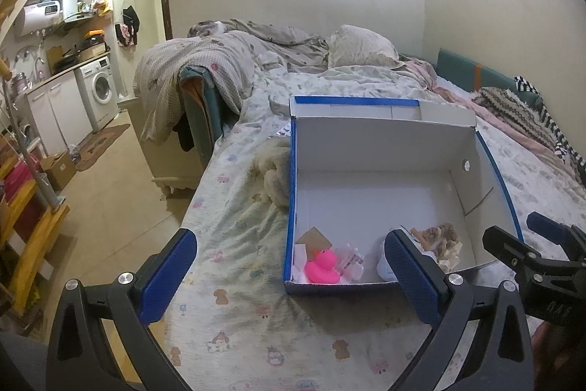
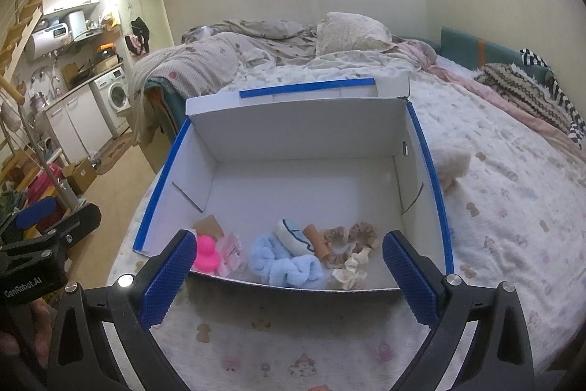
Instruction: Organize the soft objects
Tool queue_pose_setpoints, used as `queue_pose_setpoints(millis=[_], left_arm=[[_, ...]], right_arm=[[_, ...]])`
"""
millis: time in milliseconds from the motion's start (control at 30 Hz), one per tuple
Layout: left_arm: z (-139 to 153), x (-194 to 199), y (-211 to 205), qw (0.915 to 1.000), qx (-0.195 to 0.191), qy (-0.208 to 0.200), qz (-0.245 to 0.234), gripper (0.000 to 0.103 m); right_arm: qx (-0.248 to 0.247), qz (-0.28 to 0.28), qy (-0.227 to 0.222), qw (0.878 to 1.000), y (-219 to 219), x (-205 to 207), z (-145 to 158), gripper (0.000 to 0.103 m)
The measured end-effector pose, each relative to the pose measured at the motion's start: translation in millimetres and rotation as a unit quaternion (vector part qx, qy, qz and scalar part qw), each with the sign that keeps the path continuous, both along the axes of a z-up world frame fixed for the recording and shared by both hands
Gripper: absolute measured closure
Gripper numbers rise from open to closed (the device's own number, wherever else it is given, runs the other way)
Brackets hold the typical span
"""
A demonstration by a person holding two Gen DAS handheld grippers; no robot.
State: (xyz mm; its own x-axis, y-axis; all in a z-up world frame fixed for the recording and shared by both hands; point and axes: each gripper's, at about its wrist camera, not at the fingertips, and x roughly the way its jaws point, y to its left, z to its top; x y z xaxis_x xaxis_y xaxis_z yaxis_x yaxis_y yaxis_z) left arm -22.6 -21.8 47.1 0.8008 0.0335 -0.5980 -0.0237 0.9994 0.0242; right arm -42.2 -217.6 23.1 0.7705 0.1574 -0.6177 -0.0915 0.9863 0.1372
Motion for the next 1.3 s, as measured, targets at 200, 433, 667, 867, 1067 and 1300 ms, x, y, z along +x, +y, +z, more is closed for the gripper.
queue_pose_setpoints(millis=[200, 433, 667, 867, 1067, 1300], left_arm=[[-0.1, 0.3, -0.3, 1.0, 0.0, 0.0, 0.0, 0.001], [-0.5, 0.3, -0.5, 1.0, 0.002, -0.001, -0.001, 0.001], [-0.9, 0.1, -0.5, 1.0, 0.002, -0.001, -0.001, 0.001], [-1.6, 0.2, -0.4, 1.0, 0.001, 0.0, -0.002, 0.001], [-6.3, -0.5, -2.6, 1.0, 0.004, 0.002, -0.005, 0.001], [-7.5, -0.9, -3.5, 1.0, 0.003, 0.003, -0.005, 0.001]], right_arm=[[0.0, -0.004, 0.0, 1.0, -2.1, -1.9, 0.5, 0.0], [0.001, -0.007, 0.0, 1.0, -3.4, -1.9, 1.2, 0.0], [0.002, -0.008, 0.0, 1.0, -4.0, -1.1, 1.8, 0.0], [0.003, -0.008, 0.0, 1.0, -4.1, -1.4, 1.8, 0.0], [0.002, -0.008, -0.001, 1.0, -3.7, -1.1, 1.8, 0.0], [0.003, -0.008, -0.001, 1.0, -3.6, -1.1, 2.0, 0.0]])
